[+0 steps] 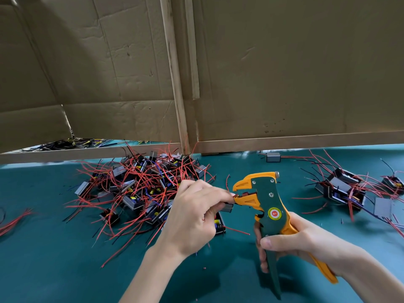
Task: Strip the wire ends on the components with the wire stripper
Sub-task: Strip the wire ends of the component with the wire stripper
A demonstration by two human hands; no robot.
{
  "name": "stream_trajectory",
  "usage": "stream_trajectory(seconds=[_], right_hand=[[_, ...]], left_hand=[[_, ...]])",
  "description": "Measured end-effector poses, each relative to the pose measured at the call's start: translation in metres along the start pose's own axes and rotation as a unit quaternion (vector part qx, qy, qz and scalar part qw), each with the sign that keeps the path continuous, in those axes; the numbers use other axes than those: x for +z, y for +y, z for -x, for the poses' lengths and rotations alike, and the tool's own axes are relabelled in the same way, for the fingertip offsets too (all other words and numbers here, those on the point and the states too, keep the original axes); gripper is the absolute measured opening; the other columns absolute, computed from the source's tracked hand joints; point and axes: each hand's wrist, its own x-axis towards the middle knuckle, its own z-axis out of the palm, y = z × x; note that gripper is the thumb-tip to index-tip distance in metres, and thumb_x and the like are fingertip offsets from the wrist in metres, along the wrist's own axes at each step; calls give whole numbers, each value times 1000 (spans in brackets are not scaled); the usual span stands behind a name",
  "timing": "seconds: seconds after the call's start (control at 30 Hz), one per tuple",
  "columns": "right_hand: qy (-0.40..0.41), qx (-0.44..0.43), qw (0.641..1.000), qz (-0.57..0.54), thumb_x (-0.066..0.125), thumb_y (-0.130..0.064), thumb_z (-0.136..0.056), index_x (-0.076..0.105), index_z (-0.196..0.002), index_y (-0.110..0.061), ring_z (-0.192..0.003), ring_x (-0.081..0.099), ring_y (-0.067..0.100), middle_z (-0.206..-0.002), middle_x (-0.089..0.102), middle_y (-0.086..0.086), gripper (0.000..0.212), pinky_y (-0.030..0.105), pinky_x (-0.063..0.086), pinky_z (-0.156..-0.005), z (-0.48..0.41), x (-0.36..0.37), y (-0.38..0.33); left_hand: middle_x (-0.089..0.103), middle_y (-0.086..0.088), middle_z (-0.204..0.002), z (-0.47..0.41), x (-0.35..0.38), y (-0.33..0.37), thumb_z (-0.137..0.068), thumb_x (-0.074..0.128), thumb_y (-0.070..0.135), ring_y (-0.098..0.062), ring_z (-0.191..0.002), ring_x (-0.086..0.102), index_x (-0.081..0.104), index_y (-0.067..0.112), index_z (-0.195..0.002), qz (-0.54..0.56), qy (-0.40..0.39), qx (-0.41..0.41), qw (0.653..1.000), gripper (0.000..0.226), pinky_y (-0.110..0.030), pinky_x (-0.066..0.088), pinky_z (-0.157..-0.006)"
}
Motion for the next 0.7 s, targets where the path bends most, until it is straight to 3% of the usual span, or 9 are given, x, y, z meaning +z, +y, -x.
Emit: stream_trajectory(seconds=[0.23,0.37,0.47,0.63,0.7], right_hand=[[0,8,1000,26,79,-28,-75,64,-81,-15,-72,65,37,-76,64,19,21,40,53,-69,2,3,-2],[48,21,998,47,85,-36,-67,56,-83,-8,-62,62,35,-69,63,19,43,43,47,-68,0,6,6],[58,23,998,25,85,-34,-64,58,-79,-8,-54,59,32,-63,60,20,40,38,50,-60,0,10,6],[161,22,987,2,82,-41,-55,55,-57,-14,-34,47,24,-48,49,15,38,27,44,-42,-9,28,13],[154,26,987,-23,85,-39,-53,57,-60,-15,-35,47,24,-49,50,16,37,28,45,-42,-11,31,15]], left_hand=[[64,23,-82,-5,-11,4,-78,61,-1,-4,-79,56,75,20,-85,5,-39,-12,999,26,-28,34,-82],[61,22,-74,-11,-21,5,-73,57,-8,-5,-76,55,74,21,-81,-11,-79,-18,997,35,-22,31,-82],[63,17,-72,-15,-26,4,-69,53,-11,-9,-76,55,74,22,-81,-20,-101,-30,994,41,-20,30,-81],[69,9,-73,-23,-29,1,-75,55,-3,-17,-74,58,75,20,-81,-30,-119,-24,992,31,-28,32,-80],[71,9,-76,-27,-28,-1,-75,55,-1,-20,-77,61,75,18,-80,-35,-131,-24,990,28,-30,34,-83]])
